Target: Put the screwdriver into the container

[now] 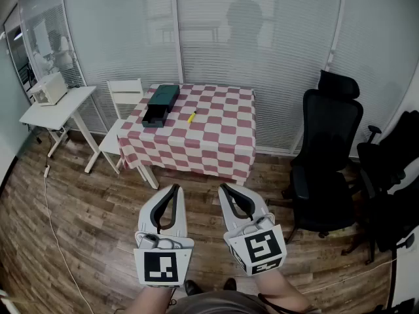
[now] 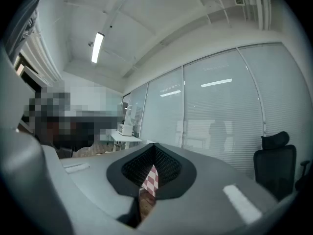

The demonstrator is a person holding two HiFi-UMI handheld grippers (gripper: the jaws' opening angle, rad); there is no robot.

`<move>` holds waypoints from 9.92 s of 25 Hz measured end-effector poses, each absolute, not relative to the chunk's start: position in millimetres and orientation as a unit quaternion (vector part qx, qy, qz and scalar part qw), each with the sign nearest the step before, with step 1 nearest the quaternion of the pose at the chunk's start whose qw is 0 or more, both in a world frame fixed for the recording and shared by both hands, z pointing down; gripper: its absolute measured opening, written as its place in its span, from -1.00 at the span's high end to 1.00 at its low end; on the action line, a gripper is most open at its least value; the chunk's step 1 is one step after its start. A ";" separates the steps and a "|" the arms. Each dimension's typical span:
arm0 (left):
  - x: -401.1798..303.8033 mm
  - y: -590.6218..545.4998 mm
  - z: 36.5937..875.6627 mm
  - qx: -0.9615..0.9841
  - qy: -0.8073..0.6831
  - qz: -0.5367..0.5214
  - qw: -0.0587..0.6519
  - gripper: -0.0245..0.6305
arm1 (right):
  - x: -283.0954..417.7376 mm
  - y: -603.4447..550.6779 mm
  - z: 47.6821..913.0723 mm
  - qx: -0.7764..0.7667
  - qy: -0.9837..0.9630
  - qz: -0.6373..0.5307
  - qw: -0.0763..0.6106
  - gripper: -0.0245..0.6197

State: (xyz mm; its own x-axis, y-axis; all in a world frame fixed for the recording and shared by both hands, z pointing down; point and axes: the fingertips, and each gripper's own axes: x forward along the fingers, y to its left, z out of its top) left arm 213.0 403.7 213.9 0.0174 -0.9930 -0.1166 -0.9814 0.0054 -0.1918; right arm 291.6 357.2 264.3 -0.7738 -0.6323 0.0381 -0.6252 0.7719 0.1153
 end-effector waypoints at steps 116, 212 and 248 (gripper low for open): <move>-121.6 -203.9 331.0 -0.828 0.555 -0.080 -0.013 0.92 | -10.1 -215.5 461.6 0.486 -0.834 0.153 0.211 0.78; -227.6 -38.5 288.0 -0.684 0.727 -0.055 0.027 0.92 | -138.8 -106.8 347.3 0.308 -0.939 0.077 0.131 0.62; -318.0 -76.2 407.7 -0.718 0.683 -0.111 -0.078 0.92 | -189.4 -108.2 540.8 0.349 -0.872 0.185 0.288 0.62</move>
State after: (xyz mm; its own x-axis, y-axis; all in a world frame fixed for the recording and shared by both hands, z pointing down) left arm -318.0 -76.2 407.7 0.0434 -0.9631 0.2655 -0.9977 -0.0558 -0.0394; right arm -189.4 -108.2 540.8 -0.5901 -0.5029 0.6315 -0.7163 0.6870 -0.1222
